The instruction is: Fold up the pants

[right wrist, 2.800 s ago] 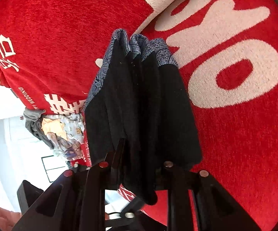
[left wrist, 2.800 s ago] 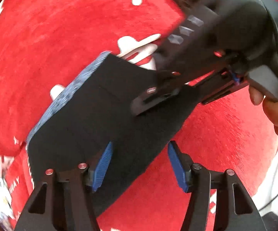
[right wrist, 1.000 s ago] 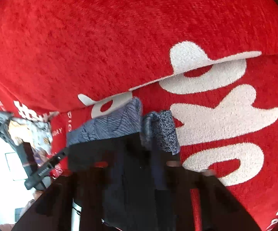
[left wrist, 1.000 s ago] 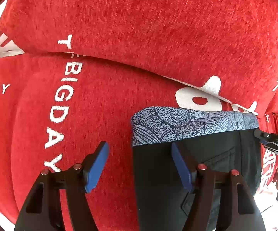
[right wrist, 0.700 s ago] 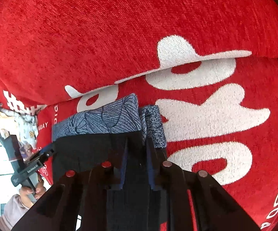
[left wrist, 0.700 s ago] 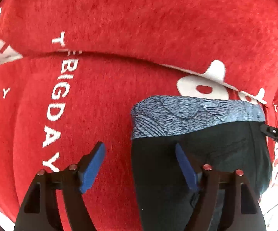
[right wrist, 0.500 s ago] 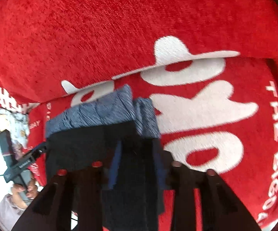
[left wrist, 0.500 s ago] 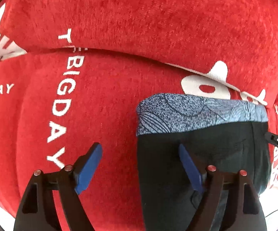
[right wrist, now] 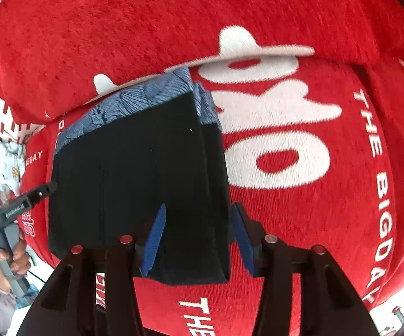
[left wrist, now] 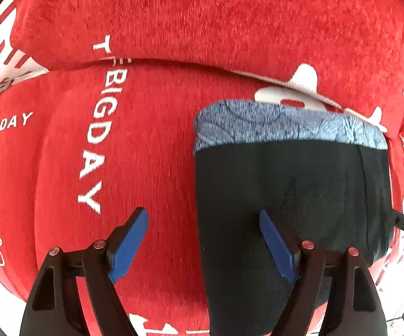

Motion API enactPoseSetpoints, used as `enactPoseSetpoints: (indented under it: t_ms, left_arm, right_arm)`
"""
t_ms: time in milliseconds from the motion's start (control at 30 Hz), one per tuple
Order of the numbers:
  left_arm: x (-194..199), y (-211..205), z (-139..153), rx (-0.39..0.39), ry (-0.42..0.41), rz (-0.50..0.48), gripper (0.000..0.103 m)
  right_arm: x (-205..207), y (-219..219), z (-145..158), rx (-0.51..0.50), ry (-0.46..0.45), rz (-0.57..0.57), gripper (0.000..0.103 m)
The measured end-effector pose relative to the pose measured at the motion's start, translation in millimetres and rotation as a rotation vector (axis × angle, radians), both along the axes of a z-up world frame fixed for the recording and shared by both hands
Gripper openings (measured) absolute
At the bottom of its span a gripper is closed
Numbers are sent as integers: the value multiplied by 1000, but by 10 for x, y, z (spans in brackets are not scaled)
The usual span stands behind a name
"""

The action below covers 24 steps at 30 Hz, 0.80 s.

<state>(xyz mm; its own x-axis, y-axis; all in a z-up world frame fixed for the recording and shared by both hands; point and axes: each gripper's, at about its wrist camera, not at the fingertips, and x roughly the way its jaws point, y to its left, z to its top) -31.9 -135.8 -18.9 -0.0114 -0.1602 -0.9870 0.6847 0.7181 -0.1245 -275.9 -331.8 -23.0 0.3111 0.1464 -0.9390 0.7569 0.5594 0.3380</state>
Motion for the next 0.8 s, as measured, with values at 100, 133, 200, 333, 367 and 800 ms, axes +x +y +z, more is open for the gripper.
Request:
enactPoseSetpoints:
  t_ms: [100,133,200,333,367,800]
  left_arm:
    - [-43,46,57,0,2,0,82]
    - [-57,44,67,0,2,-2,82]
    - [-29,67,58,3,6,-5,82]
    - [-14,86,61,0,16,1,82]
    - [-13,93,63,-5,18,2,83]
    - [120,194,-254,-70,257,62,103]
  right_arm:
    - [-68,-73,-30,40,-9,-36,64]
    - [-83,-80,-27,40,-8,-33,65]
    - [-120,-80,-16,35,-8,-18,67]
    - [-150,-78,-41,44,-16,-16,72]
    - [-170,-92,-54,52,-21,-23,73]
    - [-161,-350,-276,206,-123,-37,83]
